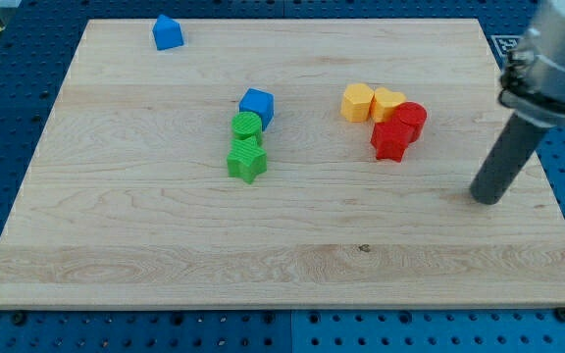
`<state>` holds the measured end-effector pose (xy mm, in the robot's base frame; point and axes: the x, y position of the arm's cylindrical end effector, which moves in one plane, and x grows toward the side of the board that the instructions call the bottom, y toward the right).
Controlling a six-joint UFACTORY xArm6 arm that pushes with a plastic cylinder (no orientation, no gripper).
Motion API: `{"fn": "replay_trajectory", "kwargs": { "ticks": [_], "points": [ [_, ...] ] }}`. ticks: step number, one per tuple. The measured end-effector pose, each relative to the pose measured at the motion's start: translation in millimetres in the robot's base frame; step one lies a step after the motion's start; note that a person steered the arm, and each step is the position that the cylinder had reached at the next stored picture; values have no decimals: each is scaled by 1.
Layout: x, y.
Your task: Slide the red star to the yellow hexagon
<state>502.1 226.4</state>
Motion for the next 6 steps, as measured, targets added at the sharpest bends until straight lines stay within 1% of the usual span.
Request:
{"fn": "replay_trajectory", "kwargs": {
  "ticks": [1,4,5,6],
  "points": [
    [-19,-18],
    [-82,-154],
    [-107,-186],
    [-141,-194]
  ]
}}
